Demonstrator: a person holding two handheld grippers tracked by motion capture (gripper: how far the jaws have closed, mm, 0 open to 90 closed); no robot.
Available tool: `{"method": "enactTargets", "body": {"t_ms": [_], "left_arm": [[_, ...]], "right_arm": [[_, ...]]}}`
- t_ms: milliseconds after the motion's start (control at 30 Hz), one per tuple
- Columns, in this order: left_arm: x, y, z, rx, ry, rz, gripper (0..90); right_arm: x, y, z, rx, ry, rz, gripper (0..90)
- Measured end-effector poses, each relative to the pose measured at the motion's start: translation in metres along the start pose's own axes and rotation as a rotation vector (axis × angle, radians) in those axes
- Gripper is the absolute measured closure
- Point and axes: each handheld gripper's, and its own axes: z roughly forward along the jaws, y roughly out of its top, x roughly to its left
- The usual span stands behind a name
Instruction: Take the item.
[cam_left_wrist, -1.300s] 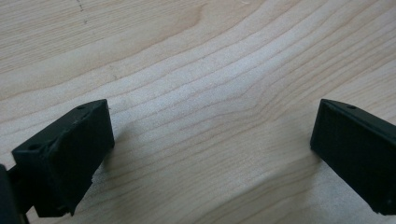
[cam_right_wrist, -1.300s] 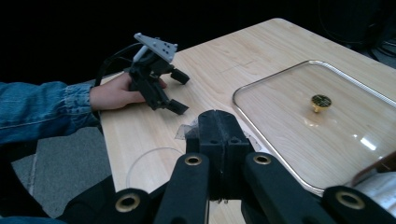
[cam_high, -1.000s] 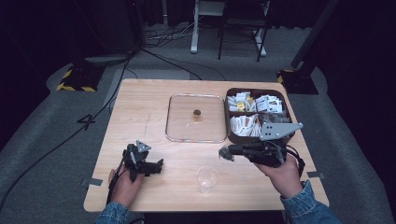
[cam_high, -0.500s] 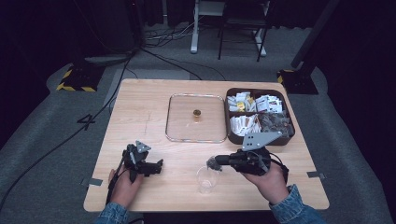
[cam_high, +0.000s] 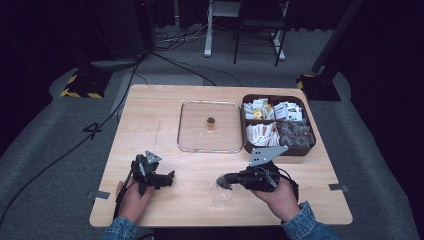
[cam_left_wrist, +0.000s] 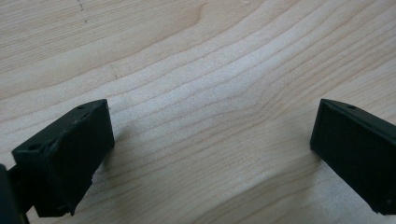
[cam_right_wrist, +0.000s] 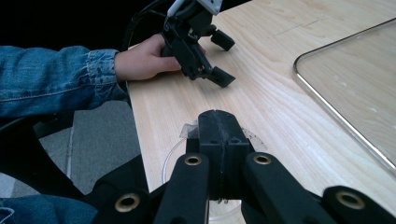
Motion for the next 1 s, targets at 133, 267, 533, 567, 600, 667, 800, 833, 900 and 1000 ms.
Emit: {"method": "enactTargets", "body": {"t_ms": [133,267,533,567,600,667,800,833,900,1000], "left_arm": [[0.000,0.000,0.000,0.000,0.001,0.002,0.0],[0.000,0.000,0.000,0.000,0.001,0.001,0.0],[0.000,0.000,0.000,-0.001,0.001,0.001,0.0],[0.000,0.000,0.000,0.000,0.001,0.001,0.0],[0.000,0.000,0.000,-0.001,0.001,0.001,0.0],[0.000,0.000,0.000,0.000,0.001,0.003,0.0],[0.000,0.000,0.000,0.000,0.001,0.002,0.0],[0.000,0.000,0.000,0.001,0.001,0.002,0.0],[0.000,0.000,0.000,0.000,0.000,0.001,0.0],[0.001,0.001,0.001,-0.001,0.000,0.003,0.0]], "right_arm": [[0.001,-0.001,0.002,0.004,0.006,-0.001,90.0],[0.001,-0.003,0.004,0.008,0.013,0.001,90.0],[-0.001,-0.008,0.006,0.014,0.022,0.018,90.0],[-0.001,-0.009,0.007,0.017,0.026,0.022,90.0],[-0.001,-0.009,0.007,0.017,0.026,0.022,90.0],[0.000,-0.009,0.008,0.021,0.029,0.023,89.9],[0.000,-0.011,0.010,0.026,0.028,0.028,87.1],[0.000,-0.011,0.010,0.025,0.027,0.030,82.0],[-0.001,-0.012,0.012,0.010,0.038,0.044,64.0],[-0.002,-0.012,0.012,-0.021,0.049,0.069,53.4]]}}
